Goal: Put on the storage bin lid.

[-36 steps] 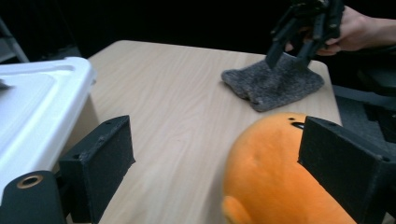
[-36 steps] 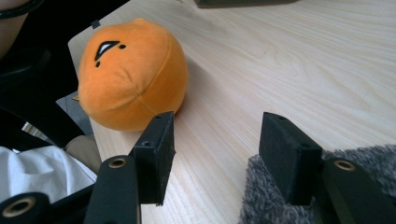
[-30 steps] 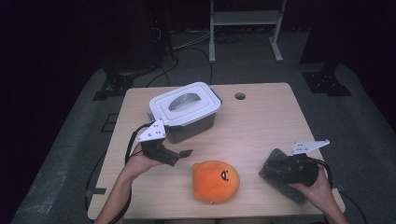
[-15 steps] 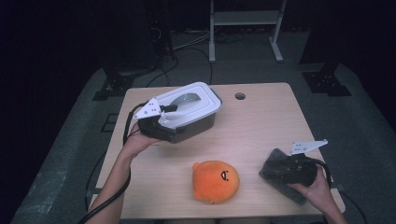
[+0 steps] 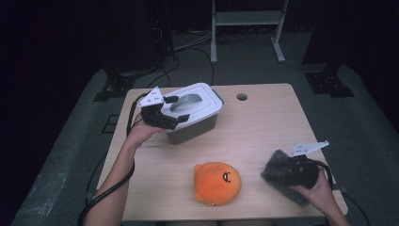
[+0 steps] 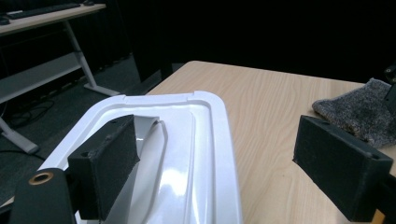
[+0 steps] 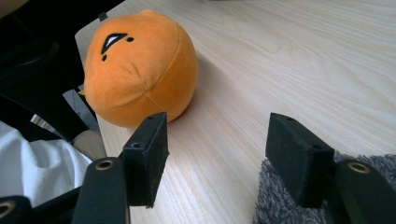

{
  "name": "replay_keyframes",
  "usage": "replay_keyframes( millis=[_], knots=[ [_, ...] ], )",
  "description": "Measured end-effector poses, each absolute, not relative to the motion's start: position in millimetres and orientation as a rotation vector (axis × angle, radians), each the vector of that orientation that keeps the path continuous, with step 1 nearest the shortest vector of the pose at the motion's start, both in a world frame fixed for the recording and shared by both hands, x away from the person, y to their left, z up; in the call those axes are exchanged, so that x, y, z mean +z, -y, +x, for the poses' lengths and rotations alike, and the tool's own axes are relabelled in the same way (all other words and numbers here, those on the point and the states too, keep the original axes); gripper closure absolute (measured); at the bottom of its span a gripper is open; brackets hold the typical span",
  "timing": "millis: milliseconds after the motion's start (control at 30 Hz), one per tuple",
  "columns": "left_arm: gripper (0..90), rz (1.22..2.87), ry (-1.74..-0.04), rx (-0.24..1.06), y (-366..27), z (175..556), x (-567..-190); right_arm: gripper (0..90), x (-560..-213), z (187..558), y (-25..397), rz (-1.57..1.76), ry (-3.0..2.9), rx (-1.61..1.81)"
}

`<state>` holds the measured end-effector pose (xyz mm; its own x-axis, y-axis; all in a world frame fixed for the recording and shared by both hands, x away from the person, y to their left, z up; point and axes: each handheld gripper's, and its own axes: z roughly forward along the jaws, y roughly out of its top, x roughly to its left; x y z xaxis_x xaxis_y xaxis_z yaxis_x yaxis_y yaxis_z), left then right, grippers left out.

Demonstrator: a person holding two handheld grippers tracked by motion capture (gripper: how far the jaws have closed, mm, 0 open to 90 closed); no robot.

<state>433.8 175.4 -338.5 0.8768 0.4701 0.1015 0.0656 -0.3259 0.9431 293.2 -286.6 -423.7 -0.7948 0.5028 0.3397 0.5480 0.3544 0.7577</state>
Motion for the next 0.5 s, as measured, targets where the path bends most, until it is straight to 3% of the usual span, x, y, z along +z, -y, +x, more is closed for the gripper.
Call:
replay_keyframes(
  millis=[500],
  knots=[
    [14.5, 1.886, -0.423, 0.428, -178, 460, -335, 35.2, -426, 294, 290, -1.004, 2.547, -1.441]
  ],
)
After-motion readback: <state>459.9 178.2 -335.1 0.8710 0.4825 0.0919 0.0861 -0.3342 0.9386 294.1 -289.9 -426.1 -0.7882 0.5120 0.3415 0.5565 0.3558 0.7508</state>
